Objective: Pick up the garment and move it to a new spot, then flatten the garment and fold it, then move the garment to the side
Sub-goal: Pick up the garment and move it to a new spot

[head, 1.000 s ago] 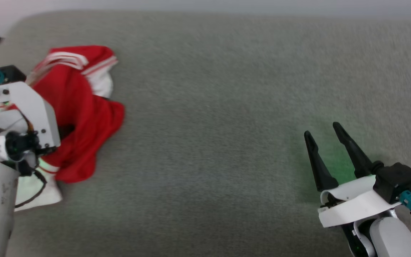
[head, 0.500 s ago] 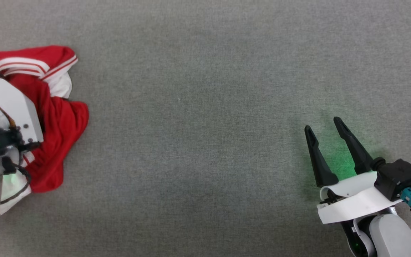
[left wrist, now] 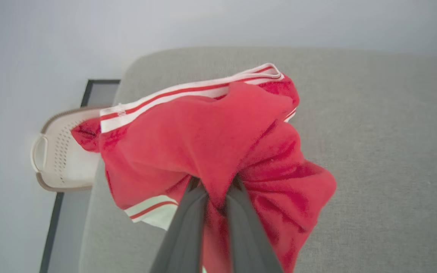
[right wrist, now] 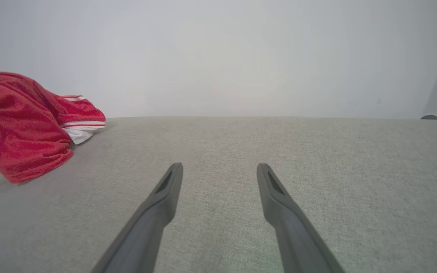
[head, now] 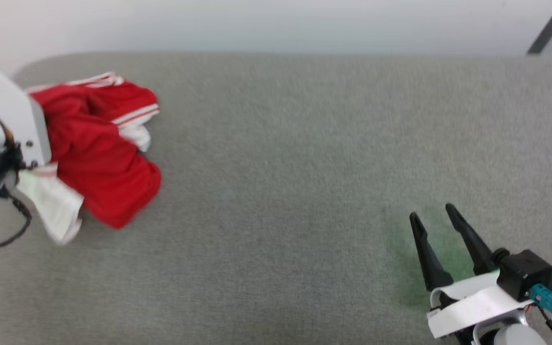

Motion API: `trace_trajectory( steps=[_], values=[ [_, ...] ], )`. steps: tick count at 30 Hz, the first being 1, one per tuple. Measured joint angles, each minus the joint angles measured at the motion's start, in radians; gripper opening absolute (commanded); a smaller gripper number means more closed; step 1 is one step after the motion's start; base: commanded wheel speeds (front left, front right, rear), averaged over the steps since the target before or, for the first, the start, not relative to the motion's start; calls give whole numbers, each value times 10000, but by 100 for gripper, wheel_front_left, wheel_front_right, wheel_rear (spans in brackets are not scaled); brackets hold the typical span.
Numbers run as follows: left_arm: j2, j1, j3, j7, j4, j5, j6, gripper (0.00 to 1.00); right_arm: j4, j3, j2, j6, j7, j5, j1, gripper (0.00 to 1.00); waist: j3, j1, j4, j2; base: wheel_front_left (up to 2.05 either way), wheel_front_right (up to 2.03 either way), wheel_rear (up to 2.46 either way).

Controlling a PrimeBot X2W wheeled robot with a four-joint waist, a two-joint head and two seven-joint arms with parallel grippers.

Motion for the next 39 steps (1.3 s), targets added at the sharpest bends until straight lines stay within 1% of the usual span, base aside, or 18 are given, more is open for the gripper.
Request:
trace_trajectory(
  steps=[2,5,11,15,19,21,24,28,32,33,34,39],
  values=[
    [35,-170,-136,-259,-318,173,-150,0,31,19,35,0,-2,15,146,100,-340,0,96,0,0,0,0],
    [0,-451,-334,-606,-767,391,-226,0,59,27,123,0,0,12,358,100,-852,0,242,0,0,0,0],
    [-384,-800,-700,-1009,-1785,543,-416,0,117,50,190,0,0,13,656,100,-1790,0,519,0,0,0,0],
    [-631,-802,-719,-886,-2406,167,-495,0,115,21,209,0,0,12,724,100,-2286,1,640,0,0,0,0],
    [-989,-592,-767,-378,-3156,-244,-357,0,113,-253,184,0,0,8,809,100,-2629,0,622,0,0,0,0],
    [-1129,-372,-815,-148,-3607,-445,-255,0,119,-437,148,2,0,-19,826,100,-2709,0,517,0,0,0,0],
    [-1189,-70,-941,79,-4240,-466,-111,0,123,-782,23,2,0,-71,872,100,-2761,0,288,0,0,0,0],
    [-1342,513,-1041,407,-5018,-629,188,0,169,-1266,-148,2,0,-151,1041,100,-2726,0,-151,0,0,0,0],
    [-1546,857,-1220,734,-5747,-755,477,0,234,-1783,-324,2,2,-178,1114,100,-2635,0,-669,0,0,0,0],
    [-1580,943,-1308,859,-5933,-759,552,0,205,-1902,-322,0,0,-238,1176,100,-2606,0,-812,0,0,0,0],
    [-1783,1078,-1396,1012,-6312,-842,754,0,198,-2144,-288,2,0,-265,1267,100,-2529,0,-1093,0,0,0,0],
    [-2031,1493,-1885,1475,-6844,-849,1035,0,138,-2571,-167,2,0,-263,1262,100,-2223,0,-1784,0,0,0,0]
  ],
)
